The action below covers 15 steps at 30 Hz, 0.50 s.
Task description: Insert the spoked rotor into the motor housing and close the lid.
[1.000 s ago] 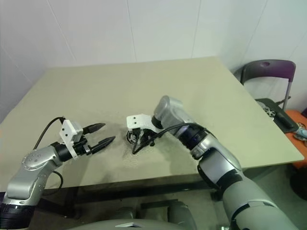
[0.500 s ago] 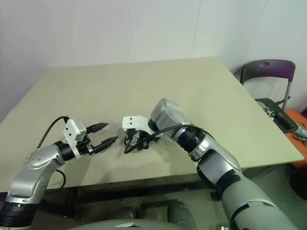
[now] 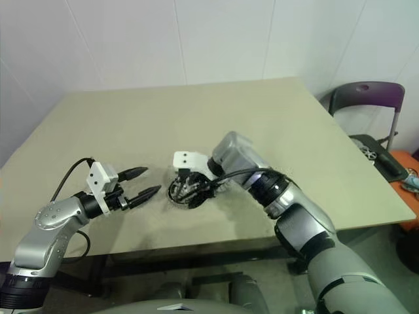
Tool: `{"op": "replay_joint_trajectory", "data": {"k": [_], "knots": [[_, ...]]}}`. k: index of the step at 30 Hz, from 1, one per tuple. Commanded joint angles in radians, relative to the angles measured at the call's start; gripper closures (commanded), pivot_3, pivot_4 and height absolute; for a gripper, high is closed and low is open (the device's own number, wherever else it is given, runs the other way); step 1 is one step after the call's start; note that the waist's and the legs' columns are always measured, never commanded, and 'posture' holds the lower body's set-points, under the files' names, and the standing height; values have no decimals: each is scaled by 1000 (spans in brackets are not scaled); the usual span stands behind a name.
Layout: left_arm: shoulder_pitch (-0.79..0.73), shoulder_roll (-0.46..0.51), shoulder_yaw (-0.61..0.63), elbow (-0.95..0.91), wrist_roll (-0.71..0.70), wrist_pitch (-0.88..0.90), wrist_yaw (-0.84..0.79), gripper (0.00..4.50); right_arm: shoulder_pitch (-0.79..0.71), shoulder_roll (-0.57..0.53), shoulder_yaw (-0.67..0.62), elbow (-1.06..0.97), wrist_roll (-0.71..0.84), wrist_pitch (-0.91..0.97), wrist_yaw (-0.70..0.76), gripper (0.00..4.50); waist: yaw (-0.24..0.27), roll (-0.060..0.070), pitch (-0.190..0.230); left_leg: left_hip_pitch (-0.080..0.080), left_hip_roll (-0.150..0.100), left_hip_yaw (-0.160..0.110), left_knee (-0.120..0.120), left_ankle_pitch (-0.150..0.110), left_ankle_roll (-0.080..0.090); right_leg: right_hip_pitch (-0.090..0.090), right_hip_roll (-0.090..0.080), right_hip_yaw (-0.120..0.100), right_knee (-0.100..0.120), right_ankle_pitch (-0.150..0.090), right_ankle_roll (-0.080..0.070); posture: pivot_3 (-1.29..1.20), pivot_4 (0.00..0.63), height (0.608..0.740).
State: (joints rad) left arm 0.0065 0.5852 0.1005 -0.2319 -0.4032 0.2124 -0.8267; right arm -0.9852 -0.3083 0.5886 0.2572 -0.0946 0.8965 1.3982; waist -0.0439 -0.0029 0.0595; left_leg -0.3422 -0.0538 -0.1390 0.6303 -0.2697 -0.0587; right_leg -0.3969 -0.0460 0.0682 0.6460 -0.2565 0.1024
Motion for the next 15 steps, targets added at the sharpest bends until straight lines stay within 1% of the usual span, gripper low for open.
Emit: {"op": "replay_joint_trajectory", "data": {"k": [1,3,6,11,13,15], "knots": [[-16,8,18,-3,-8,-5,-6,838,-44,-18,-125,-31,91,152,-34,19,0,0,0,0,0,0,0,0,0,0,0,0,0,0,0,0,0,740],[-14,9,20,-2,-9,-7,-9,838,-44,-27,-178,-21,132,226,-67,19,0,0,0,0,0,0,0,0,0,0,0,0,0,0,0,0,0,740],[-12,12,24,4,-9,-10,-15,838,-29,-25,-318,-10,209,413,-145,19,0,0,0,-1,0,0,0,0,0,-1,0,0,-1,0,-1,0,0,740],[-11,17,31,12,-10,-14,-27,838,24,-29,-490,-24,306,662,-273,19,1,0,0,-5,0,0,0,0,0,-5,0,0,-1,2,-3,0,0,740],[-11,18,32,17,-10,-16,-31,838,55,-34,-550,-25,343,713,-325,19,1,0,0,-10,0,0,1,0,0,-8,0,0,-1,2,-2,0,0,740],[-13,19,33,21,-11,-17,-35,838,78,-40,-599,-6,386,718,-376,19,1,0,0,-13,0,0,1,0,0,-11,-1,0,-1,2,-2,0,0,740]]}}
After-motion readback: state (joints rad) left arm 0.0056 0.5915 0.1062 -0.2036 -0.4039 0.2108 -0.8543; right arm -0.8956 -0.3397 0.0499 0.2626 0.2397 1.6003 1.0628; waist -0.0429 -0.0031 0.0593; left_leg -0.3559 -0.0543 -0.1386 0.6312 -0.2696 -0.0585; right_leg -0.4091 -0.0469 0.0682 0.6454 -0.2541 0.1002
